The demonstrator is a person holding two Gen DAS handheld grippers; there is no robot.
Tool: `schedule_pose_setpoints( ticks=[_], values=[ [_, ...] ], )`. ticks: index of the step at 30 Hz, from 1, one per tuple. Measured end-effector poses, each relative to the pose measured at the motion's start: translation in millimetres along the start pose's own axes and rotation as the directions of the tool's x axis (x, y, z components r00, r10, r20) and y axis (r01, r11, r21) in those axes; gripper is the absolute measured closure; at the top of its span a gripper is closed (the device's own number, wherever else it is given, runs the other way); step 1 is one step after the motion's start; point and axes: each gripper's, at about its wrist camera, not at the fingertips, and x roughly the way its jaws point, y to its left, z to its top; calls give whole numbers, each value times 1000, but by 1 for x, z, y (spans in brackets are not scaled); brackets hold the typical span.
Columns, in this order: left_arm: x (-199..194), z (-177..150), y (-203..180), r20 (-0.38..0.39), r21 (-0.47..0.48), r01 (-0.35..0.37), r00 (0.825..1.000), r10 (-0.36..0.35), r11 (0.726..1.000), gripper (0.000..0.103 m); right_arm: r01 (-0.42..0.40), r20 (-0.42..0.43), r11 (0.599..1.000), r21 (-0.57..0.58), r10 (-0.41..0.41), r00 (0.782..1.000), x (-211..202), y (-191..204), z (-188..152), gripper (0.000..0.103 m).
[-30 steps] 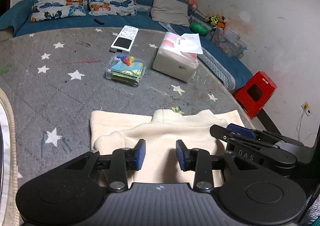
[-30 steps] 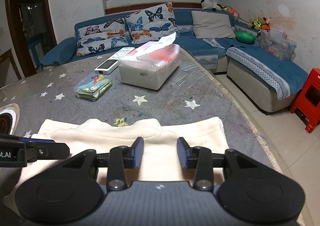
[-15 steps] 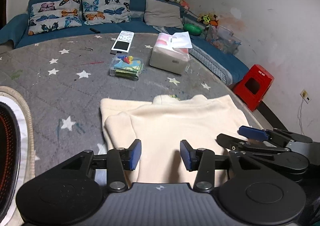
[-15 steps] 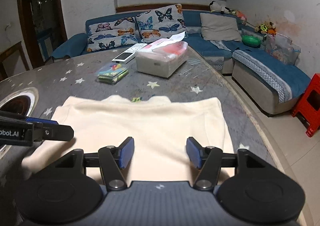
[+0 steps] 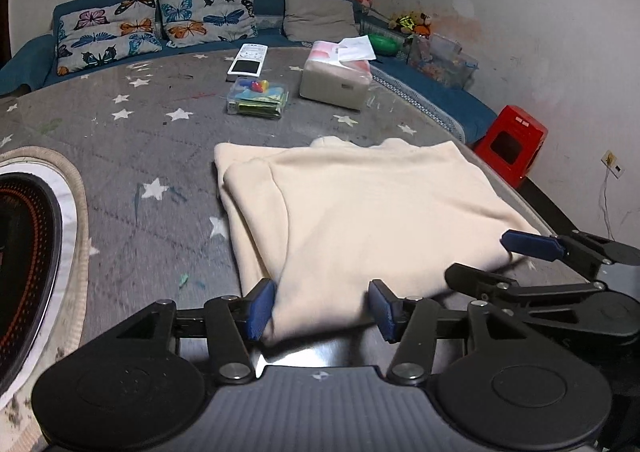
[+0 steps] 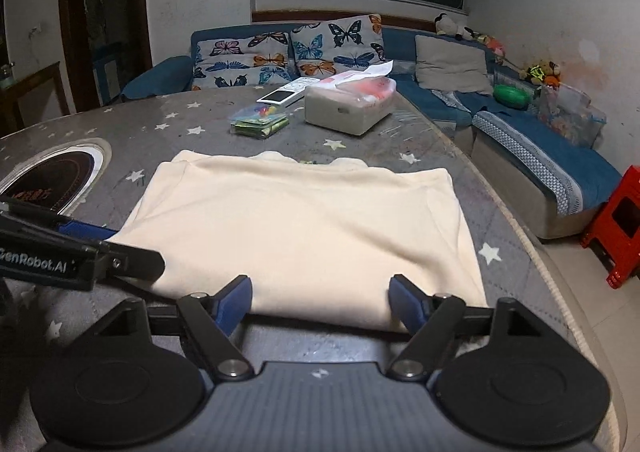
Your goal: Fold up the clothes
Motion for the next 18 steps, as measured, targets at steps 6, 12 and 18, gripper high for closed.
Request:
schedule_pose_setpoints(
  ticks=[6, 12, 18],
  values=[
    [-17, -13, -1, 36, 12, -6, 999, 6, 1000, 29, 9, 12, 1000, 22, -9, 1000, -7, 6, -10, 9],
    [-40, -25, -1, 113, 12, -6, 994, 4, 1000, 10, 37, 36, 998, 57, -39, 999, -19, 9, -20, 0],
    [-64, -35, -2, 210, 28, 11, 978, -17, 1000, 0, 56, 51, 994, 93, -61, 997, -33, 14, -32, 0]
  ],
)
